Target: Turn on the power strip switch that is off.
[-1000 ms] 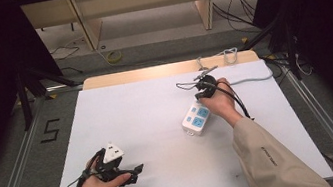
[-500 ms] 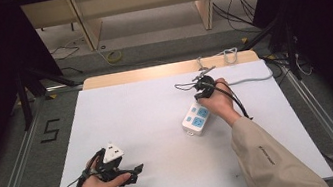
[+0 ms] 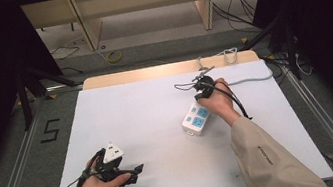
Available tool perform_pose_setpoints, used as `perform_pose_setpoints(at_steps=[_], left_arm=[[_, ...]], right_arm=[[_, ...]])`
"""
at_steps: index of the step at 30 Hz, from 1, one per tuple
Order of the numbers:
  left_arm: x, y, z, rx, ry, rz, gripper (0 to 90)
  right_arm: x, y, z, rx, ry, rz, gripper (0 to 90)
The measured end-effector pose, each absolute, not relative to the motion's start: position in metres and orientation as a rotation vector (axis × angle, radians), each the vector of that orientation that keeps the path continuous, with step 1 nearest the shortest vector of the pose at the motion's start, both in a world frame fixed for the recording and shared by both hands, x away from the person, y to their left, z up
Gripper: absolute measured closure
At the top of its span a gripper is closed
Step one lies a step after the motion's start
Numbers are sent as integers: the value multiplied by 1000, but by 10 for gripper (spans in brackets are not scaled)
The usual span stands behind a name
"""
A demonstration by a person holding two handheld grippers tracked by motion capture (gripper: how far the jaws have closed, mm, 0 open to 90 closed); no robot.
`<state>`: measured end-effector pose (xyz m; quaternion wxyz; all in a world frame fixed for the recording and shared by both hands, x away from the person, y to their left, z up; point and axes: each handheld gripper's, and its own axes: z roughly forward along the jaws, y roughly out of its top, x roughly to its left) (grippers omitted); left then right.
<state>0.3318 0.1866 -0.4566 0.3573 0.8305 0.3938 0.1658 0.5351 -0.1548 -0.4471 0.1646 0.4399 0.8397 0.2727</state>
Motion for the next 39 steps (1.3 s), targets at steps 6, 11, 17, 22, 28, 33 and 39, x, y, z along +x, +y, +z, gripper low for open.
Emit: perform_pose_setpoints(at_steps=[6, 11, 17, 22, 28, 33, 39], left_arm=[[331, 186, -457, 2142, 1016, 430, 145], [331, 186, -457, 2143, 1016, 429, 145], [331, 185, -457, 2148, 1010, 430, 145], [332, 186, -457, 2145, 1014, 430, 145], [332, 186, -457, 2147, 1013, 430, 147], [331, 185, -457, 2147, 1012, 427, 147], [332, 185, -457, 2143, 1015, 431, 147]], right_arm=[[535, -154, -448, 1254, 2392, 771, 900], [535, -152, -448, 1254, 2393, 750, 900], [535, -154, -449, 1276, 2390, 763, 900], [534, -154, -449, 1276, 2383, 764, 900], [533, -154, -449, 1287, 2374, 776, 900], [531, -155, -448, 1274, 2380, 775, 900], [527, -159, -448, 1267, 2352, 800, 856]])
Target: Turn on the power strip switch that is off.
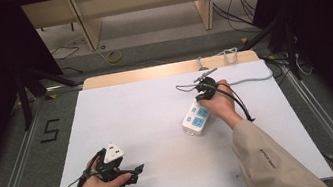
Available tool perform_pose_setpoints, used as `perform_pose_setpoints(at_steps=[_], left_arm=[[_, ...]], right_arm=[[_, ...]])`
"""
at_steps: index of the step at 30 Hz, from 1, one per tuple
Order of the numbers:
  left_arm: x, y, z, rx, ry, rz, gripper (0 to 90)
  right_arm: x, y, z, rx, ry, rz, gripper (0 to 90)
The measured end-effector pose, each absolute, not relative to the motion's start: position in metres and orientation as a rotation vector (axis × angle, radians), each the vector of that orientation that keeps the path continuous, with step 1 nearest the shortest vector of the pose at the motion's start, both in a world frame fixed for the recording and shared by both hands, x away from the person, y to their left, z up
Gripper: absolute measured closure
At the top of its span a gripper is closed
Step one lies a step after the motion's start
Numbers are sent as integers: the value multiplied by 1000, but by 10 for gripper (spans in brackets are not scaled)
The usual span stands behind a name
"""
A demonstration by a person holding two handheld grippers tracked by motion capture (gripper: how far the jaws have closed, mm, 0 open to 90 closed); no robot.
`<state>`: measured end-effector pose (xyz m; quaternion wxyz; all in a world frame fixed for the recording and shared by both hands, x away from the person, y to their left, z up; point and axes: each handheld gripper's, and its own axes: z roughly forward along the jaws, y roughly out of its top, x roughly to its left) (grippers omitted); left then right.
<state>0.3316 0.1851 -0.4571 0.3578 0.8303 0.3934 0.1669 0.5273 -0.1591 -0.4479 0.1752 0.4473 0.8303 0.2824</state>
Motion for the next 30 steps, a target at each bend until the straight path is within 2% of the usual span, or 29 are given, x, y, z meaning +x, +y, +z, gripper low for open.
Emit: perform_pose_setpoints(at_steps=[20, 30], left_arm=[[332, 185, -457, 2144, 1022, 435, 147], [332, 186, -457, 2141, 1032, 436, 147]], right_arm=[[487, -196, -430, 1245, 2304, 980, 554], [447, -225, -427, 1191, 2306, 1100, 476]])
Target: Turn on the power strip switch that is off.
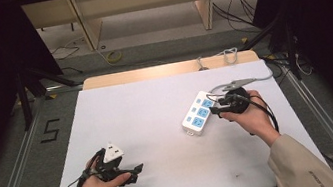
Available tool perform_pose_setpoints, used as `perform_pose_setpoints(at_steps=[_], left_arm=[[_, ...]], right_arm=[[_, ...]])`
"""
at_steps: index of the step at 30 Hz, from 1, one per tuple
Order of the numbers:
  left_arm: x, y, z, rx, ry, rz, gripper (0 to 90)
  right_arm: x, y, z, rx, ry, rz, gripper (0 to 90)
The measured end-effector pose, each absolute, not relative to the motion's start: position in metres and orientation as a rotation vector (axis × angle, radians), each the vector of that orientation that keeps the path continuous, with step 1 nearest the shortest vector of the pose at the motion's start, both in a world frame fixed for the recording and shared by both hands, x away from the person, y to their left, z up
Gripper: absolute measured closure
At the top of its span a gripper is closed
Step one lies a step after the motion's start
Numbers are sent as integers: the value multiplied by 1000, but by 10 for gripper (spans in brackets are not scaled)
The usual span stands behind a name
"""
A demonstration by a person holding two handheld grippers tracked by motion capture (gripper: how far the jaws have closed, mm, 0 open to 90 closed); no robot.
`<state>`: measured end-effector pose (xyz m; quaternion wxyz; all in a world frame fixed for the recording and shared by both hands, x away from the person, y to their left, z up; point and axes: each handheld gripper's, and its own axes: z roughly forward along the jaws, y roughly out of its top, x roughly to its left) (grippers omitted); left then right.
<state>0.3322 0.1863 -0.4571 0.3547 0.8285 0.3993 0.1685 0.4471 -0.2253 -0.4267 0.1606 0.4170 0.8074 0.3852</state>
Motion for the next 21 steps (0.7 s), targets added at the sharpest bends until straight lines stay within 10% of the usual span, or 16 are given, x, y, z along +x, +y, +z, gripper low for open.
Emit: perform_pose_setpoints(at_steps=[21], left_arm=[[331, 185, -457, 2137, 1023, 439, 146]], right_arm=[[357, -279, -439, 1198, 2213, 1266, 363]])
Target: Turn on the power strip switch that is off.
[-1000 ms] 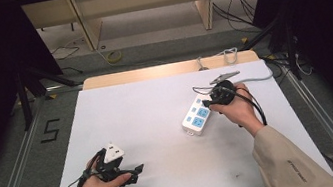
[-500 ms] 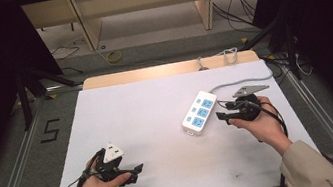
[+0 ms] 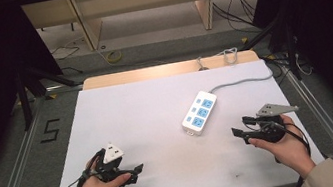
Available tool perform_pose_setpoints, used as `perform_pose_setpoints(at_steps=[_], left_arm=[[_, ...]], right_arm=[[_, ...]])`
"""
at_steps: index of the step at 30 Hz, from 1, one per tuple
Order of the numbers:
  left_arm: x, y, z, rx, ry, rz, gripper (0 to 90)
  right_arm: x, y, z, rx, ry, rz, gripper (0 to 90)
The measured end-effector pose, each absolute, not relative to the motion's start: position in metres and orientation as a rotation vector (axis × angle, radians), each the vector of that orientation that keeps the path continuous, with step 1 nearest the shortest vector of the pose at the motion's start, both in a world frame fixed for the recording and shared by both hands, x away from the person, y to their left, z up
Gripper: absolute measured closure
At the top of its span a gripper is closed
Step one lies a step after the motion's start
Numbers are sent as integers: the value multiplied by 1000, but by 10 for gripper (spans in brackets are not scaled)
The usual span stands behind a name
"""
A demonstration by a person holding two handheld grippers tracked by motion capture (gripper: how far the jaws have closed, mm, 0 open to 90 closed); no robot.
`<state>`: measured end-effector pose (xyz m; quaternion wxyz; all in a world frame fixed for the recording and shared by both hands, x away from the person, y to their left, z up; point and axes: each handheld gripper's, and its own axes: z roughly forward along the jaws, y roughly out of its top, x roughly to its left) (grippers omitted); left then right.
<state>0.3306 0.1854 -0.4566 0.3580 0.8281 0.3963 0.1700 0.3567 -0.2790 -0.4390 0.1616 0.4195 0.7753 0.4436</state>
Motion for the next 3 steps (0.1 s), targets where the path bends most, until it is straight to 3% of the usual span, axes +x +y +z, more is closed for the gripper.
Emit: perform_pose_setpoints(at_steps=[3], left_arm=[[330, 183, -456, 2132, 1019, 431, 146]], right_arm=[[349, -284, -440, 1209, 2194, 1273, 358]])
